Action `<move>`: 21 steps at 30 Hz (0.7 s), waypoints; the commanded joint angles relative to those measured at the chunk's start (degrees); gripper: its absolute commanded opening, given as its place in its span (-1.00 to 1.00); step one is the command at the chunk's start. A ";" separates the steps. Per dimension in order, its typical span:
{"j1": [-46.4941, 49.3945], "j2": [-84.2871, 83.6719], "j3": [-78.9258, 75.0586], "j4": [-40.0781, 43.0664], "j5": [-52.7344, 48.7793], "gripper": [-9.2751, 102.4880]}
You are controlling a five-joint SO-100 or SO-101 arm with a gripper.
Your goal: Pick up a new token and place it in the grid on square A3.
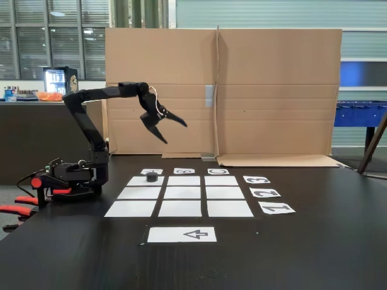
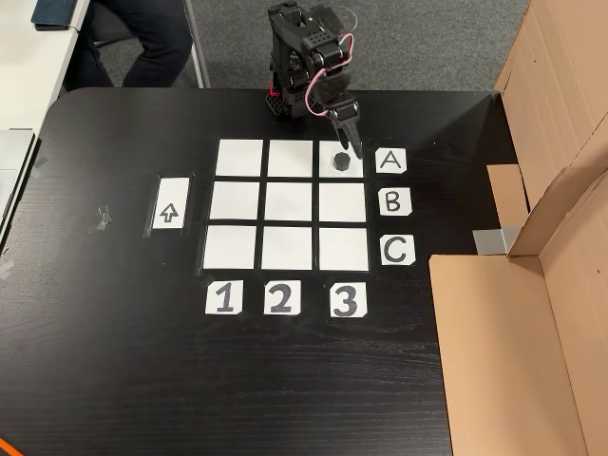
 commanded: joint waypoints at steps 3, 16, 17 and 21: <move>-0.18 6.68 -2.64 -0.62 -0.53 -0.10; -11.95 20.74 -0.44 0.44 0.88 -0.12; -13.27 22.32 0.09 0.44 0.97 -0.13; -19.07 28.04 2.46 0.62 1.58 -0.18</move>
